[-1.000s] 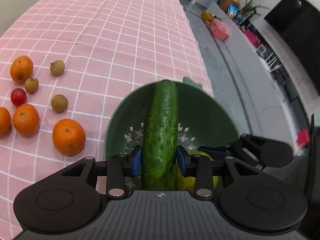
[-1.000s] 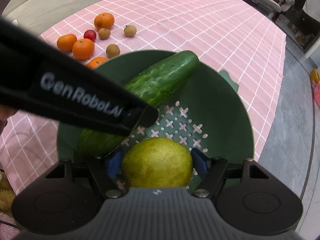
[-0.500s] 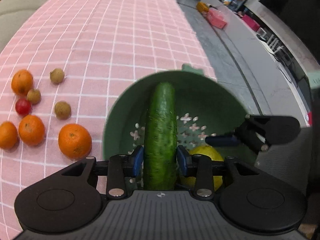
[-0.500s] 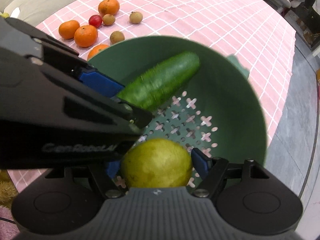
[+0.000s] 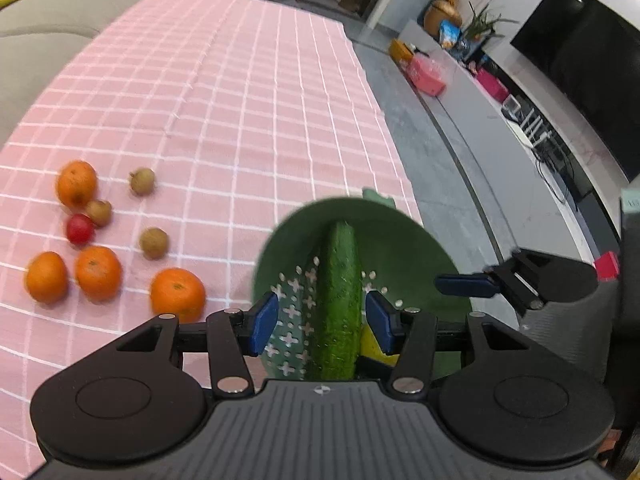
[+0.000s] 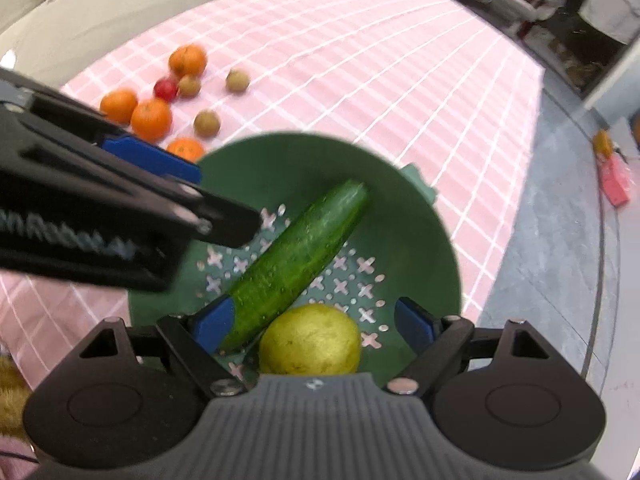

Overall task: Organize fruits
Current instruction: 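Withdraw both grippers from the colander back toward the remaining fruits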

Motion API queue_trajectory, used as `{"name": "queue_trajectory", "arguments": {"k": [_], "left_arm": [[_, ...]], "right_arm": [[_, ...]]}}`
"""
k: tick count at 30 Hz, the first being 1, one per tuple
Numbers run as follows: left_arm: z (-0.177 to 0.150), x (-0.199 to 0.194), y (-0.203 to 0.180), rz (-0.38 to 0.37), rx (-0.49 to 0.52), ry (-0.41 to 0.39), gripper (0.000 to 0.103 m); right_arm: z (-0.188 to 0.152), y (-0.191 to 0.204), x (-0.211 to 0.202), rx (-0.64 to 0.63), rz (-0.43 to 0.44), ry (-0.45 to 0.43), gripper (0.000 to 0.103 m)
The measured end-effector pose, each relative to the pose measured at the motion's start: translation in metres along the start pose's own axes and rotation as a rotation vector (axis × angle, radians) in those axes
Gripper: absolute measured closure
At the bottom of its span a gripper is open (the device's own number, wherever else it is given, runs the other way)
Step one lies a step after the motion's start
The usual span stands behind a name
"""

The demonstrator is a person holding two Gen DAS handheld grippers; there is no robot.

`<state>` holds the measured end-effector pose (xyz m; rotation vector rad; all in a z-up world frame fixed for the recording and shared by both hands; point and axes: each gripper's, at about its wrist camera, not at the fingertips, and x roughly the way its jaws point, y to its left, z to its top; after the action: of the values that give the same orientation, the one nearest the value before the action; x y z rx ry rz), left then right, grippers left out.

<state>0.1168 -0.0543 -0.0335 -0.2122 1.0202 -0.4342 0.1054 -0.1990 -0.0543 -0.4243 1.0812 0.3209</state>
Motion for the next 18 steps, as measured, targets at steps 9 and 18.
{"name": "queue_trajectory", "arguments": {"k": [9,18], "left_arm": [[0.003,-0.048,0.023,0.074,-0.015,-0.101,0.043],[-0.005,-0.079,0.068,0.137,-0.093,-0.158,0.043]], "right_arm": [[0.0,0.014,-0.045,0.226,0.042,-0.173,0.019],[0.022,0.057,-0.062,0.286,0.099,-0.33,0.019]]}}
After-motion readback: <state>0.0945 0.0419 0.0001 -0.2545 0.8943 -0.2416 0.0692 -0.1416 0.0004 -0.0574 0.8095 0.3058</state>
